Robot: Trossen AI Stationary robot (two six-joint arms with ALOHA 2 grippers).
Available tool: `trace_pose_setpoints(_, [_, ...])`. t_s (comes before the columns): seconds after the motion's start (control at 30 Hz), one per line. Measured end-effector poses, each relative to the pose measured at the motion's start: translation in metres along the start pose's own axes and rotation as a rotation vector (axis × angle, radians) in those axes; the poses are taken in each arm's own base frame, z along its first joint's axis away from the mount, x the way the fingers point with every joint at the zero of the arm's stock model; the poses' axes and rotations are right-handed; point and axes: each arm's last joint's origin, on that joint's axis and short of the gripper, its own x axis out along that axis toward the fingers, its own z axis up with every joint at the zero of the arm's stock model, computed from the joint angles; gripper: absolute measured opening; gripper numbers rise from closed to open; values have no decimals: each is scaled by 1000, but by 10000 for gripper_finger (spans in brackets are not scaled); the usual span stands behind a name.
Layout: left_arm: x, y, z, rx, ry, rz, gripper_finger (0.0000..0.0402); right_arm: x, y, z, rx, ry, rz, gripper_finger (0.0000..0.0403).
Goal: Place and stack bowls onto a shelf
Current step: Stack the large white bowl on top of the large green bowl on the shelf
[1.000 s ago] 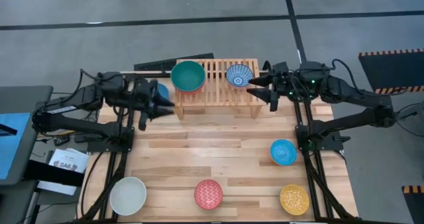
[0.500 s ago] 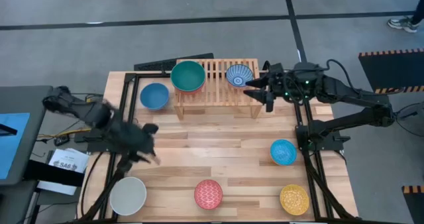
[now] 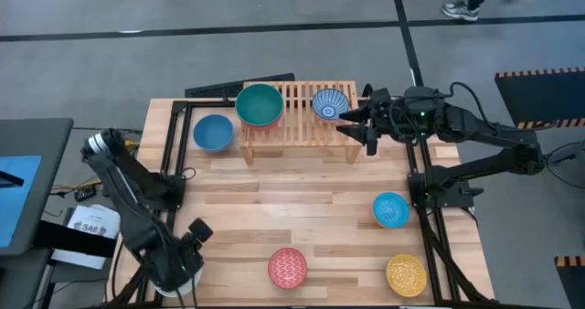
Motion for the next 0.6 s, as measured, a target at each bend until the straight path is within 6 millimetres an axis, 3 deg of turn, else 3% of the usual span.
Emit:
trace_pose_setpoints(0.17, [24, -5, 6, 32, 94, 3, 128, 0, -2, -5, 8, 52, -21, 253])
trace_pose_setpoints(0.37, [36, 0, 11, 41, 91, 9, 128, 0, -3, -8, 7, 80, -31, 253])
trace_pose_setpoints(0.6, [55, 3, 1, 56, 120, -38, 128, 0, -3, -8, 8, 83, -33, 253])
